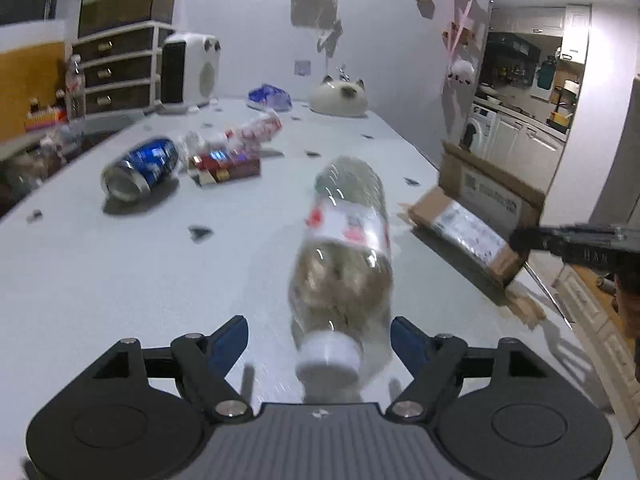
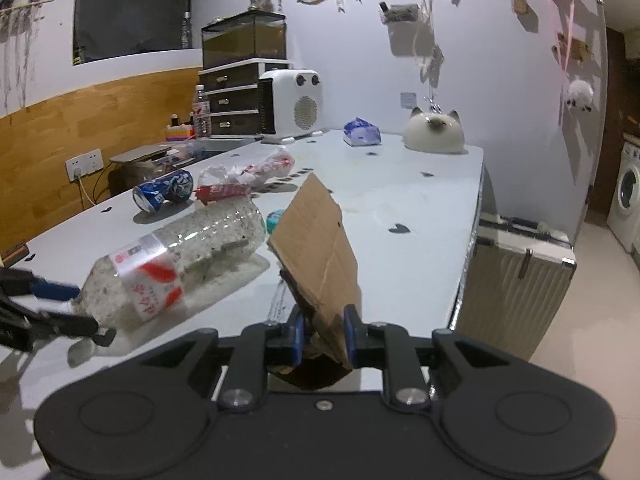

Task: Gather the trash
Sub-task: 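Lift the bottle with the left tool while the right lifts the cardboard piece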

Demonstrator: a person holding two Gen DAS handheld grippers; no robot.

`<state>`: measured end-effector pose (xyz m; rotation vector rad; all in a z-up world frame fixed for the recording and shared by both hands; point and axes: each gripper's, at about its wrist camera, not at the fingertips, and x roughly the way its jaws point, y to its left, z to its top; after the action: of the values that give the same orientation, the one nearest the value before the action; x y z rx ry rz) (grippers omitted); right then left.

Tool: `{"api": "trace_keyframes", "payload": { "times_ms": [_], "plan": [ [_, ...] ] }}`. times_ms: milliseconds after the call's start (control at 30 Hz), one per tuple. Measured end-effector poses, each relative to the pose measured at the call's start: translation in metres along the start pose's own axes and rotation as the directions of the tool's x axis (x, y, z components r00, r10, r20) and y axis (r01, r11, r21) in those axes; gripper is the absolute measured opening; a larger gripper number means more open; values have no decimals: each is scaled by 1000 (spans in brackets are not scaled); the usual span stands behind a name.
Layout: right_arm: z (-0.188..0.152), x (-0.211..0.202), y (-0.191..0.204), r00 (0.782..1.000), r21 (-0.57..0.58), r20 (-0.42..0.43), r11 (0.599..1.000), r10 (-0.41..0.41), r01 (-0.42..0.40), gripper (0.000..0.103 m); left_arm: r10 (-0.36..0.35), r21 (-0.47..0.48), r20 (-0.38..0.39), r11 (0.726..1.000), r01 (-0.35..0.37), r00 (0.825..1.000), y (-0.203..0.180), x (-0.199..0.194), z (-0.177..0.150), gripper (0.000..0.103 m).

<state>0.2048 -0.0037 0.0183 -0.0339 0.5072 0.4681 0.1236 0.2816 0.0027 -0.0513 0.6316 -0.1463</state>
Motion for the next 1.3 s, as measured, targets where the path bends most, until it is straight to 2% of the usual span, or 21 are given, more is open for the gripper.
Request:
{"api": "trace_keyframes", "payload": {
  "times_ms": [167,367,633,700,833,1033,1100,1133,1267,1300],
  "plan": [
    [2,11,-11,999,59,-10,998,31,-30,27,-6,9,19,1000,6,1000,2,4,30,85],
    [7,26,-15,996,101,-48,993,74,-69,45,-16,52,-24,999,17,1000,-3,25,58,87],
    [11,46,-23,994,181,-54,980,94,-83,54,-25,53,-76,998,29,997,0,49,62,90],
    [10,51,-22,993,179,-53,979,108,-97,60,-31,50,-76,998,35,997,1,51,63,90],
    [8,59,-21,991,167,-49,979,126,-116,67,-51,54,-57,997,54,997,-3,49,65,90],
    [11,72,-23,989,230,-49,965,138,-124,67,-59,67,-77,996,64,995,-6,56,66,90],
    [13,76,-24,989,247,-57,962,137,-119,65,-54,75,-95,995,62,994,-6,60,68,90],
    [14,77,-24,989,252,-56,961,136,-118,61,-55,82,-113,994,65,992,-7,63,70,90],
    [20,73,-22,988,248,-36,959,153,-139,30,-58,128,-202,988,85,978,-13,77,79,90],
    [21,72,-21,987,242,-37,960,154,-141,28,-50,145,-221,986,84,974,-15,80,81,90]
  ]
}}
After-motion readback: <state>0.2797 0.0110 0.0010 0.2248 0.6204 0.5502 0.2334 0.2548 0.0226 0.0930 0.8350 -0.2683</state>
